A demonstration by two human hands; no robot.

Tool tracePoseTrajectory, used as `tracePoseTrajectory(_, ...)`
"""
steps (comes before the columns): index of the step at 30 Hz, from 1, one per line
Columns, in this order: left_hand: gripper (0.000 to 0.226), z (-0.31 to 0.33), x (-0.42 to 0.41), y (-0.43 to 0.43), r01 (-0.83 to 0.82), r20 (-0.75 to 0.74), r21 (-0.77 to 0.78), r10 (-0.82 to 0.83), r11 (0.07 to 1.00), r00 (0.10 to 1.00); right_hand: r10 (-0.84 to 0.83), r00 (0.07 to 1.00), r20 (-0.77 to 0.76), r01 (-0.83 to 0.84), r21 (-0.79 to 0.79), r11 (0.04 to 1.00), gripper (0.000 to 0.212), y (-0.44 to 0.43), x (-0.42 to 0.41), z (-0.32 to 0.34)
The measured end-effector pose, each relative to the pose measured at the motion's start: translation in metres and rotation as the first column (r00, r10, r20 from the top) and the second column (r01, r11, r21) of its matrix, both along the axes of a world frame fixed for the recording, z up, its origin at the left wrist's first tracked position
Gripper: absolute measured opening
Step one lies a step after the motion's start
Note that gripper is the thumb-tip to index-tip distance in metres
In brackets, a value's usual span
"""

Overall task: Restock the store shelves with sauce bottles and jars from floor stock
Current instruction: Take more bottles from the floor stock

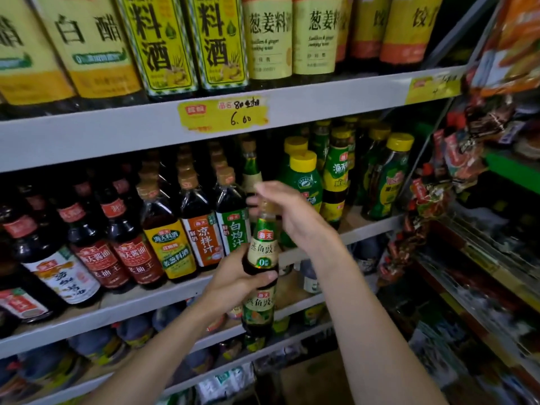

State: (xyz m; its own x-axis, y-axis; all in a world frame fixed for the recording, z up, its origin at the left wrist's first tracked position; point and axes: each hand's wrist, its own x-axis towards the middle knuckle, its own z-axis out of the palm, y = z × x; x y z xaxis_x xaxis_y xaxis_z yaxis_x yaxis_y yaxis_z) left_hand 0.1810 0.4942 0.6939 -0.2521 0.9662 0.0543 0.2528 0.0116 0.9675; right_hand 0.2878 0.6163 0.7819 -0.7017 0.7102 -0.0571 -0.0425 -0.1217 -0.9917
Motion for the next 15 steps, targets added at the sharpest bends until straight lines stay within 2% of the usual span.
tracePoseTrajectory(2,0.063,0.0,-0.012,-0.001,-0.064,0.002,0.006,0.064,0.998,0.998,-0.035,0.998,-0.05,0.04,0.097,0.994,0.036,0.018,-0.008,0.019)
tracePoseTrajectory(4,0.058,0.001,-0.022,-0.002,-0.087,0.037,0.019,0.086,0.996,0.996,-0.181,0.983,-0.043,0.186,0.218,0.958,0.027,0.035,-0.024,0.031)
tracePoseTrajectory(6,0.054,0.002,-0.028,-0.007,-0.11,0.063,0.017,0.109,0.994,0.992,-0.344,0.935,0.081,0.268,0.471,0.84,0.027,0.048,-0.046,0.032)
tracePoseTrajectory(8,0.053,0.005,-0.032,-0.012,-0.131,0.027,0.022,0.13,0.991,0.991,-0.464,0.864,0.196,0.212,0.693,0.689,0.031,0.055,-0.068,0.03)
tracePoseTrajectory(9,0.053,0.007,-0.033,-0.014,-0.132,0.006,0.024,0.132,0.991,0.991,-0.517,0.824,0.233,0.184,0.752,0.632,0.035,0.057,-0.077,0.03)
tracePoseTrajectory(12,0.056,0.011,-0.04,-0.018,-0.145,-0.014,0.019,0.146,0.989,0.989,-0.619,0.72,0.313,0.13,0.815,0.565,0.046,0.066,-0.101,0.03)
tracePoseTrajectory(15,0.059,0.013,-0.047,-0.022,-0.152,-0.031,0.03,0.153,0.988,0.988,-0.64,0.696,0.326,0.146,0.808,0.571,0.045,0.069,-0.113,0.023)
